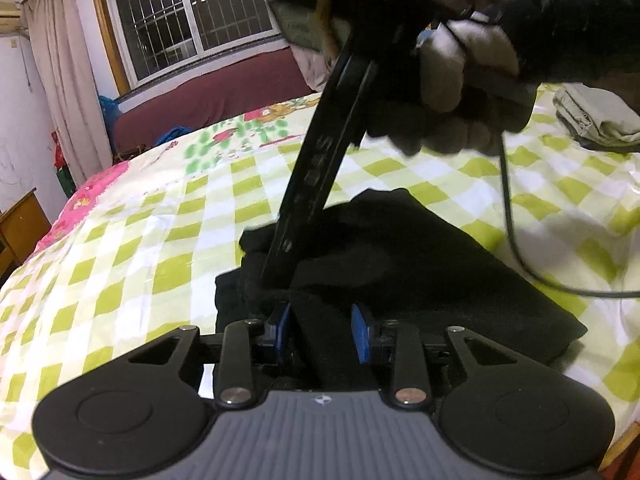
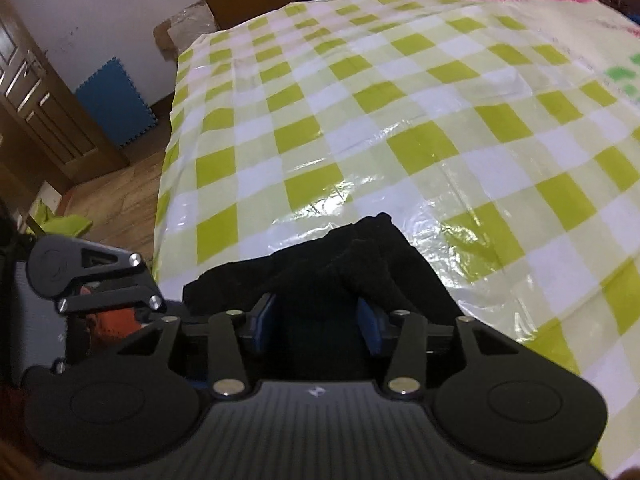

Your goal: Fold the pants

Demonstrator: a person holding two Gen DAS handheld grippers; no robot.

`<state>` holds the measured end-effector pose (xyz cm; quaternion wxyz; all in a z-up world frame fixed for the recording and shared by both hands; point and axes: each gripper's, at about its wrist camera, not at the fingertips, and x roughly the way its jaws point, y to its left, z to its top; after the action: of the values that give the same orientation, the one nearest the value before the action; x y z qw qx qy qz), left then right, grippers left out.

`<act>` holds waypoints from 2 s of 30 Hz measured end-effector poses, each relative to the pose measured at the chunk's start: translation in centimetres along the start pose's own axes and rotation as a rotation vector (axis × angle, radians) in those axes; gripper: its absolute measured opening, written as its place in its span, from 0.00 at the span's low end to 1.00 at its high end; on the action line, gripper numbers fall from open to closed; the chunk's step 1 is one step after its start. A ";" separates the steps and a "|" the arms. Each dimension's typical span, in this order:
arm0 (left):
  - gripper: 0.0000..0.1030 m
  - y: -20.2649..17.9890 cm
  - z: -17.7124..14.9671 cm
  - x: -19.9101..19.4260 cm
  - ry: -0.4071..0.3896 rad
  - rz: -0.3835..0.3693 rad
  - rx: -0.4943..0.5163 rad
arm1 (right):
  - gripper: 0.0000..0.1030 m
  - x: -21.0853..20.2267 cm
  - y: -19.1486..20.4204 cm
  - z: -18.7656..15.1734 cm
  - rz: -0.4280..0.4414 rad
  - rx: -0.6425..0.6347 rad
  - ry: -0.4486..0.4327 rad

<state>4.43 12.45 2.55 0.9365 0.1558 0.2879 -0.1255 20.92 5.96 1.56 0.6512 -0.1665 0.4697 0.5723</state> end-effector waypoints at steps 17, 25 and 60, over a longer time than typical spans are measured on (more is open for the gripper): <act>0.73 1.5 -0.7 -1.7 0.071 -0.019 -0.037 | 0.01 -2.1 -1.1 -0.6 -0.047 0.194 -0.112; 0.80 1.0 -1.8 -2.1 0.122 -0.022 -0.198 | 0.48 -2.2 2.2 -0.8 -0.041 0.175 -0.076; 0.60 -4.4 -4.0 -1.1 0.135 -0.031 -0.183 | 0.29 -1.5 4.3 -4.8 -0.456 0.674 -0.120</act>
<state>0.11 10.06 -0.92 0.9232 0.0733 0.3632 -0.1021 15.14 2.67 1.78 0.8056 -0.0101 0.5433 0.2360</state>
